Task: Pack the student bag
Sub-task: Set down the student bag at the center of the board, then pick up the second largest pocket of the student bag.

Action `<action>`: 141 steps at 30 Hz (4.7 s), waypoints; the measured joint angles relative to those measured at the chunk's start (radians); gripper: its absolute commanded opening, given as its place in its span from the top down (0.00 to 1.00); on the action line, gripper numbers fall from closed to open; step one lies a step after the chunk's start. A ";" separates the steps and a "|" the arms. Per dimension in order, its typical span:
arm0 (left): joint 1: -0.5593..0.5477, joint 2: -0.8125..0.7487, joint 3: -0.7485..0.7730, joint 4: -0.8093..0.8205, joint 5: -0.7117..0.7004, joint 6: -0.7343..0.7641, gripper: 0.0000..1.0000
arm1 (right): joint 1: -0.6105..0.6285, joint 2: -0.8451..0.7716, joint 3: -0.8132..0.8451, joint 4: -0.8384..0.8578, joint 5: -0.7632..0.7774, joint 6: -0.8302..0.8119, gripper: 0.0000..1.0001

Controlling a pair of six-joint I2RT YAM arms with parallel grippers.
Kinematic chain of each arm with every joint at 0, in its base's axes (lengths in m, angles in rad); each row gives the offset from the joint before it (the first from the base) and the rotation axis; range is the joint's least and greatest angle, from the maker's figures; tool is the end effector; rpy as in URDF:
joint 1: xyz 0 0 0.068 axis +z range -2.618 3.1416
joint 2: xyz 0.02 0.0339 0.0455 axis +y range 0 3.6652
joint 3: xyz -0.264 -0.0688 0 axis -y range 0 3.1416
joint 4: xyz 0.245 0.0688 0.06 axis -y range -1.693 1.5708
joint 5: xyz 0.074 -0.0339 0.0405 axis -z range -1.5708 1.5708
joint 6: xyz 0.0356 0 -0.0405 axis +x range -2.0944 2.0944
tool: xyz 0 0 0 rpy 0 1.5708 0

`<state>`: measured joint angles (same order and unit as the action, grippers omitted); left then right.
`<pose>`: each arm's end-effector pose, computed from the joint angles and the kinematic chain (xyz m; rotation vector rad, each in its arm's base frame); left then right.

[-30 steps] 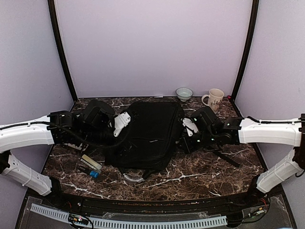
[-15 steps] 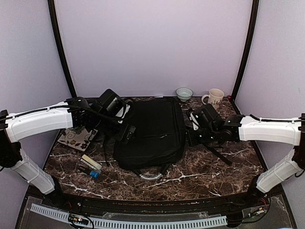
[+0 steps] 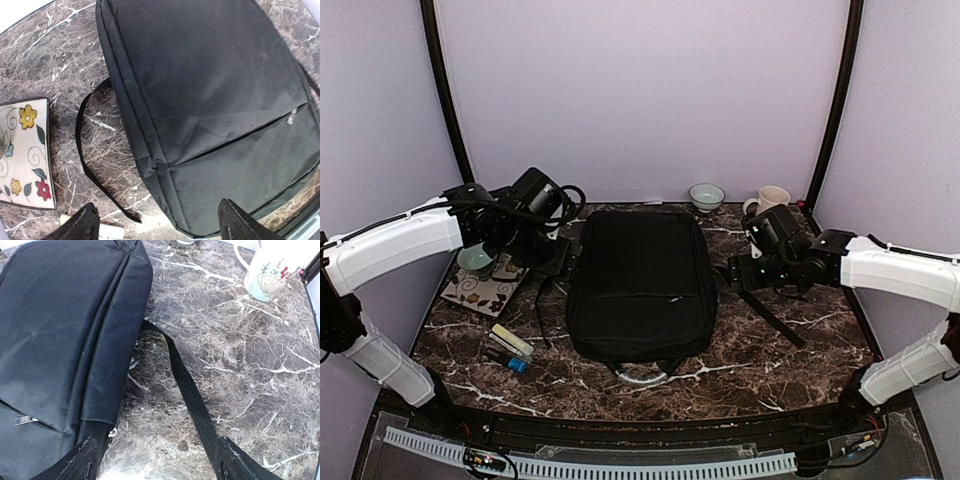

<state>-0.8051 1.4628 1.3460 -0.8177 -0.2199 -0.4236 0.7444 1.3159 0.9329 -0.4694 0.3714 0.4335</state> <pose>0.2180 -0.2156 0.3195 0.3830 2.4605 -0.2479 0.2100 0.1759 0.2524 -0.1997 2.3432 0.1228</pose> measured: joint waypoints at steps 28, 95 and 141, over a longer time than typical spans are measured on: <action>-0.226 0.537 0.457 0.129 0.266 0.457 0.44 | -0.097 0.032 0.012 -0.071 -0.425 0.201 0.23; -0.161 0.806 0.668 0.004 0.385 0.041 0.75 | -0.110 -0.060 -0.069 -0.107 -0.420 0.224 0.26; -0.220 0.908 0.805 -0.077 0.243 -0.043 0.72 | -0.110 0.135 -0.058 0.072 -0.518 0.141 0.16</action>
<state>-1.0248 2.3707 2.1513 -0.8951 0.0235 -0.4671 0.6342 1.4513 0.8753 -0.3969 -0.1467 0.5743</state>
